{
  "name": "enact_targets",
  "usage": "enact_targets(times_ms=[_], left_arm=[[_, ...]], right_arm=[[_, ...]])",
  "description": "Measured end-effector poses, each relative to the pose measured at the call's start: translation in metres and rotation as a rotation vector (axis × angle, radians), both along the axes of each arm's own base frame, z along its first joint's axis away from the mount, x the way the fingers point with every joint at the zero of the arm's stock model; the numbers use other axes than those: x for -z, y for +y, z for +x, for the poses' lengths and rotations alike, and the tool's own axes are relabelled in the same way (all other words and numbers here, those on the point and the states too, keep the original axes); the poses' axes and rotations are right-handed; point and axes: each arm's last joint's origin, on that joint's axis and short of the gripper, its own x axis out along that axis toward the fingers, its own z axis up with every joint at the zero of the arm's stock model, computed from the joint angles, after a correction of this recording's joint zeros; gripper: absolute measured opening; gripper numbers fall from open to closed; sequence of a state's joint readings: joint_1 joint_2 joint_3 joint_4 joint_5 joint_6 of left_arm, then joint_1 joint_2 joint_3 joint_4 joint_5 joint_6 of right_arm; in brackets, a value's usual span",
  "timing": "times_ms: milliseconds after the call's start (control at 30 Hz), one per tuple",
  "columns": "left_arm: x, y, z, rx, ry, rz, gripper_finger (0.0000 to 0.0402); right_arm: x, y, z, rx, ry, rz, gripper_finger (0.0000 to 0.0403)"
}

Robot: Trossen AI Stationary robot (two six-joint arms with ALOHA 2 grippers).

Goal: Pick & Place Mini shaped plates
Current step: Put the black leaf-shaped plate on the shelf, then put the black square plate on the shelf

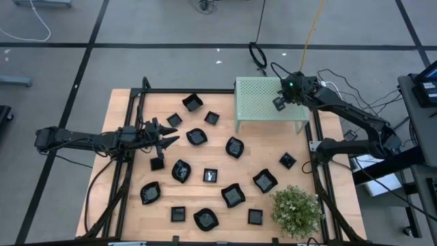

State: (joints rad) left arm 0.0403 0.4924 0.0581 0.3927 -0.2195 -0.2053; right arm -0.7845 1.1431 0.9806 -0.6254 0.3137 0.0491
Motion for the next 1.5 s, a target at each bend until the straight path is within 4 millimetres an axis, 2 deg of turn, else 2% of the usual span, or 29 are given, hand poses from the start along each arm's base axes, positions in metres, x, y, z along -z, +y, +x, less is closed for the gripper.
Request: enact_targets(times_ms=[300,467,700,967,1067,1200,1500], left_arm=[[0.0,0.0,0.0,0.0,0.0,0.0,0.0175],[0.0,0.0,0.0,0.0,0.0,0.0,0.0175],[0.0,0.0,0.0,0.0,0.0,0.0,0.0175],[0.0,0.0,0.0,0.0,0.0,0.0,0.0175],[0.0,0.0,0.0,0.0,0.0,0.0,0.0175],[0.0,0.0,0.0,0.0,0.0,0.0,0.0175],[0.0,0.0,0.0,0.0,0.0,0.0,0.0175]], right_arm=[[-0.001,0.001,-0.001,-0.017,0.011,-0.003,0.0066],[-0.01,0.01,-0.008,-0.04,-0.039,-0.004,0.0106],[-0.032,0.04,-0.032,-0.111,-0.213,0.051,0.0129],[-0.047,0.09,-0.049,-0.392,-0.432,0.227,0.0116],[-0.042,0.108,-0.049,-0.412,-0.43,0.388,0.0115],[-0.027,0.127,-0.045,-0.418,-0.302,0.589,0.0114],[0.035,0.165,-0.015,-0.43,0.037,0.844,0.0114]])
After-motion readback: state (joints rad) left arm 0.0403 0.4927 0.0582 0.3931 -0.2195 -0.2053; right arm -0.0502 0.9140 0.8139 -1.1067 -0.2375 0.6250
